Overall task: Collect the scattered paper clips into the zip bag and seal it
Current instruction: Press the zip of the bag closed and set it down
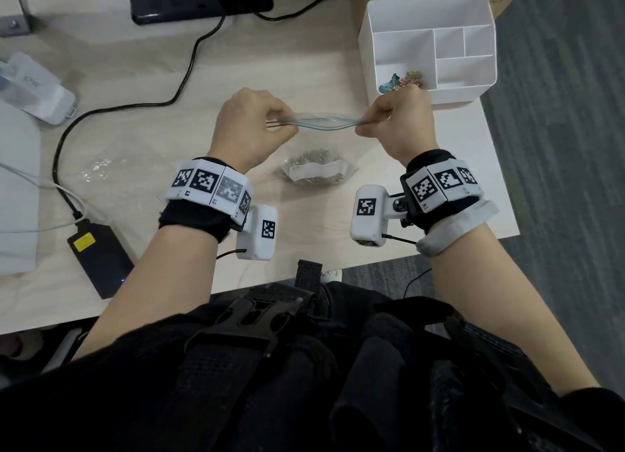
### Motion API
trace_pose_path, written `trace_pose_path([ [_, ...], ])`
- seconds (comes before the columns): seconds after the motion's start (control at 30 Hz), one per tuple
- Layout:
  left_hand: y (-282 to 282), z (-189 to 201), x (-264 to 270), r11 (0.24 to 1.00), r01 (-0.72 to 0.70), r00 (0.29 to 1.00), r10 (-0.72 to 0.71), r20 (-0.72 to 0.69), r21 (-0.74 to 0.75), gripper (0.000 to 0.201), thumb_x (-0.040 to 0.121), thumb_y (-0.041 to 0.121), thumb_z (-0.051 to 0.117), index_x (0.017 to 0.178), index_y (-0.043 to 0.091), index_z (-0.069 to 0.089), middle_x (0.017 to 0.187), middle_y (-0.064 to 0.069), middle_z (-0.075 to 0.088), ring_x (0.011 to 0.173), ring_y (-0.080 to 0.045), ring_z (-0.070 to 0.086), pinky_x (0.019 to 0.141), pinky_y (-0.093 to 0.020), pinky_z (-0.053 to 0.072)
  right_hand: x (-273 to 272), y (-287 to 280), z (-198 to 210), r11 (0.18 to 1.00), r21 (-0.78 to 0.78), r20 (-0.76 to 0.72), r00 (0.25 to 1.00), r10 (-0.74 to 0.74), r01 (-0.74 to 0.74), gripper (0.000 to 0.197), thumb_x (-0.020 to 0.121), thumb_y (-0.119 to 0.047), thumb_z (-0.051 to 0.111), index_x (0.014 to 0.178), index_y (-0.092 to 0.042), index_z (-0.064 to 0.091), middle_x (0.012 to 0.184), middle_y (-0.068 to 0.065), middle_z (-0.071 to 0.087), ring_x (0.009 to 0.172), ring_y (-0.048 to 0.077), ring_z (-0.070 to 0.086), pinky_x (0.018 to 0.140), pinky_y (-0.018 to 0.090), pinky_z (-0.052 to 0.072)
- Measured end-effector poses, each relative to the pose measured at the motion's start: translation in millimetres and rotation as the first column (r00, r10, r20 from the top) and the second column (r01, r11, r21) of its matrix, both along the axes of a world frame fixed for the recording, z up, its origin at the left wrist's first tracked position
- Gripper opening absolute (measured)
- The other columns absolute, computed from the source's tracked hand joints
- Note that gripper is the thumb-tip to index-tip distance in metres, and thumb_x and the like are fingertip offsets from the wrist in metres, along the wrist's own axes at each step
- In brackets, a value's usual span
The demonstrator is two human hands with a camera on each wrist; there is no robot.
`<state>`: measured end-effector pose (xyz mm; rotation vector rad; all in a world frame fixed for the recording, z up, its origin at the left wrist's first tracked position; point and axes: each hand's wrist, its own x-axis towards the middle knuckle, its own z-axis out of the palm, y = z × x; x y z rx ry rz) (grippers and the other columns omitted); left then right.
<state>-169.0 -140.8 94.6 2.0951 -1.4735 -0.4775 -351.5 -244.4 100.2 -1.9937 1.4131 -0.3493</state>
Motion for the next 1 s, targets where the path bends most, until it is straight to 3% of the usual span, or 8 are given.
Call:
trace_pose_path([
  [0.07,-3,0,-2,1.0,0.007,1.0,-0.007,0.011,0.004,0.012,0.079,0.023,0.07,0.086,0.014,0.074,0.088,-0.006,0.07,0.088,-0.022,0.059,0.077,-0.029,0.042,1,0,0,1.0,-0.009,-0.004,1.0,0.013,-0.013,0.012,0.07,-0.013,0.081,0.08,-0.011,0.075,0.072,0.002,0.063,0.072,0.016,0.055,0.069,0.025,0.041],
  [0.13,-6,-1,-4,1.0,0.014,0.999,-0.014,0.039,-0.003,0.009,0.078,0.019,0.071,0.08,0.011,0.073,0.084,-0.007,0.069,0.086,-0.024,0.058,0.076,-0.028,0.038,1,0,1,0.999,-0.025,-0.015,0.999,0.037,-0.038,0.013,0.069,-0.017,0.081,0.079,-0.014,0.075,0.077,0.002,0.067,0.08,0.019,0.06,0.08,0.033,0.048],
  [0.23,-7,-1,-7,0.999,0.043,0.998,-0.044,0.048,0.014,0.01,0.075,0.019,0.072,0.075,0.009,0.072,0.081,-0.007,0.069,0.084,-0.028,0.058,0.085,-0.041,0.044,4,1,3,0.996,-0.023,-0.049,0.995,0.086,-0.088,0.02,0.065,-0.023,0.084,0.082,-0.018,0.074,0.089,0.002,0.071,0.092,0.022,0.06,0.093,0.043,0.046],
  [0.3,-7,1,-7,0.999,0.041,0.998,-0.041,0.053,0.01,0.01,0.075,0.022,0.072,0.077,0.011,0.073,0.081,-0.006,0.07,0.084,-0.027,0.058,0.088,-0.046,0.044,7,2,4,0.991,-0.027,-0.046,0.991,0.128,-0.129,0.016,0.066,-0.021,0.083,0.08,-0.016,0.076,0.085,0.002,0.071,0.087,0.021,0.06,0.091,0.042,0.047],
  [0.5,-10,4,-6,0.999,0.048,0.992,-0.049,0.112,0.01,0.014,0.076,0.035,0.07,0.083,0.024,0.073,0.088,0.002,0.069,0.095,-0.02,0.057,0.09,-0.04,0.031,11,4,1,0.992,-0.047,-0.027,0.993,0.115,-0.117,0.011,0.07,-0.013,0.081,0.079,-0.01,0.077,0.073,0.006,0.068,0.07,0.016,0.055,0.07,0.029,0.049],
  [0.7,-11,-1,-20,0.999,0.038,0.989,-0.037,0.142,-0.001,0.017,0.076,0.029,0.073,0.075,0.012,0.07,0.077,0.001,0.065,0.085,-0.022,0.057,0.088,-0.032,0.024,10,6,2,0.98,-0.062,-0.083,0.98,0.182,-0.187,0.012,0.071,-0.018,0.08,0.082,-0.016,0.075,0.078,-0.002,0.065,0.084,0.016,0.052,0.081,0.034,0.046],
  [0.87,-11,2,-27,0.999,0.048,0.985,-0.049,0.163,0.008,0.019,0.076,0.033,0.072,0.078,0.015,0.072,0.079,-0.002,0.069,0.086,-0.022,0.058,0.091,-0.035,0.028,15,11,2,0.976,0.004,-0.087,0.973,0.216,-0.216,0.014,0.069,-0.019,0.083,0.08,-0.014,0.076,0.059,-0.013,0.047,0.072,0.016,0.047,0.055,0.021,0.031],
  [1.0,-10,6,-27,0.996,0.084,0.982,-0.086,0.168,0.019,0.021,0.076,0.041,0.07,0.089,0.025,0.072,0.086,0.004,0.07,0.092,-0.017,0.059,0.095,-0.038,0.026,16,11,1,0.975,-0.029,-0.086,0.972,0.218,-0.221,0.013,0.071,-0.016,0.081,0.08,-0.009,0.076,0.064,0.001,0.056,0.068,0.018,0.05,0.054,0.023,0.031],
])
